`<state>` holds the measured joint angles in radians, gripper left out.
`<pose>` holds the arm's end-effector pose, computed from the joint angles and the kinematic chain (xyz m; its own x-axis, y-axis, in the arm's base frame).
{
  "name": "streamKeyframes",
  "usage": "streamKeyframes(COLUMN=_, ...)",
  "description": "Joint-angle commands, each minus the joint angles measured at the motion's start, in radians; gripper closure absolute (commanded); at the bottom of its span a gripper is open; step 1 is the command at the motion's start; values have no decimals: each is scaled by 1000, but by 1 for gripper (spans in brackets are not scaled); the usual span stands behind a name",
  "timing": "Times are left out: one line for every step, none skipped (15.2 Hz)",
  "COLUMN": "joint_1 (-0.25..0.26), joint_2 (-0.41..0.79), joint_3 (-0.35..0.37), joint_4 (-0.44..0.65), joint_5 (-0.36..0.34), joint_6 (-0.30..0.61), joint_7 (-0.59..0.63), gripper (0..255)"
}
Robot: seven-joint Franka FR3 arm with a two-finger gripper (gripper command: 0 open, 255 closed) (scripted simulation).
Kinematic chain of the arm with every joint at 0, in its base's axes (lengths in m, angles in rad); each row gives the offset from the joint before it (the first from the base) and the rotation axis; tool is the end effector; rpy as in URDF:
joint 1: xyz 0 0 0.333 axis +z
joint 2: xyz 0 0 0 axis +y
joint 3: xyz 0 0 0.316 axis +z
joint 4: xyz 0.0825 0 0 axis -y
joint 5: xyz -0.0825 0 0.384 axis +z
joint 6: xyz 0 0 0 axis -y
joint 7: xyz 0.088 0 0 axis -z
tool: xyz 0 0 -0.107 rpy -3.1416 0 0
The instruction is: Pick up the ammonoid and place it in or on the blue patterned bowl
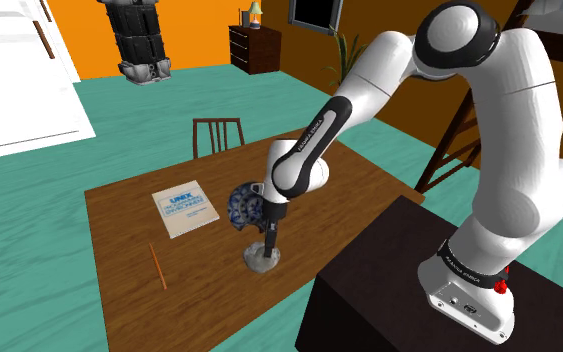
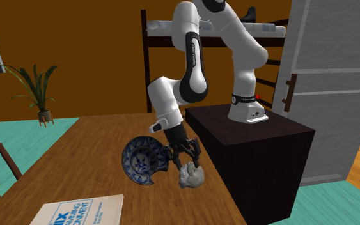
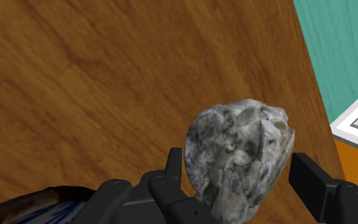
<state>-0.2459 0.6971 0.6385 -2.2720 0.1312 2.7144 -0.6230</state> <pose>0.4574 0.2219 0.1007 0.7087 0.6997 0.0903 0.6578 -0.6091 -0.4430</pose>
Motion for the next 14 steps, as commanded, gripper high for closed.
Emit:
streamKeyframes(joint_1=-14, joint_2=-26, joint_3=16, joint_4=-10, joint_5=9, joint_6=-16, joint_7=1, gripper=255)
streamKeyframes(joint_1=-21, joint_2=-40, joint_3=25, joint_4=-15, joint_5=14, joint_6=-25, joint_7=2, gripper=255)
streamKeyframes(joint_1=-29, joint_2=-54, joint_3=34, joint_4=-19, joint_5=19, joint_6=-34, joint_7=3, gripper=255)
streamKeyframes(joint_1=-36, joint_2=-67, joint_3=43, joint_4=-23, joint_5=24, joint_6=-43, joint_7=4, gripper=255)
streamKeyframes(joint_1=-44, joint_2=-81, joint_3=52, joint_4=-27, joint_5=29, joint_6=-53, joint_7=4, gripper=255)
streamKeyframes(joint_1=-51, joint_2=-94, joint_3=61, joint_4=-31, joint_5=35, joint_6=-62, joint_7=5, gripper=255)
streamKeyframes(joint_1=-59, joint_2=-108, joint_3=70, joint_4=-35, joint_5=40, joint_6=-72, joint_7=5, gripper=255)
streamKeyframes(joint_1=-67, joint_2=-121, joint_3=80, joint_4=-38, joint_5=46, joint_6=-82, joint_7=5, gripper=255)
streamKeyframes(joint_1=-75, joint_2=-135, joint_3=89, joint_4=-41, joint_5=53, joint_6=-92, joint_7=5, gripper=255)
streamKeyframes(joint_1=-83, joint_2=-149, joint_3=99, joint_4=-44, joint_5=59, joint_6=-102, joint_7=5, gripper=255)
streamKeyframes(joint_1=-91, joint_2=-162, joint_3=108, joint_4=-46, joint_5=66, joint_6=-113, joint_7=5, gripper=255)
streamKeyframes(joint_1=-99, joint_2=-176, joint_3=118, joint_4=-49, joint_5=72, joint_6=-124, joint_7=4, gripper=255)
streamKeyframes(joint_1=-107, joint_2=-189, joint_3=128, joint_4=-51, joint_5=79, joint_6=-134, joint_7=4, gripper=255)
streamKeyframes(joint_1=-115, joint_2=-203, joint_3=137, joint_4=-53, joint_5=87, joint_6=-146, joint_7=3, gripper=255)
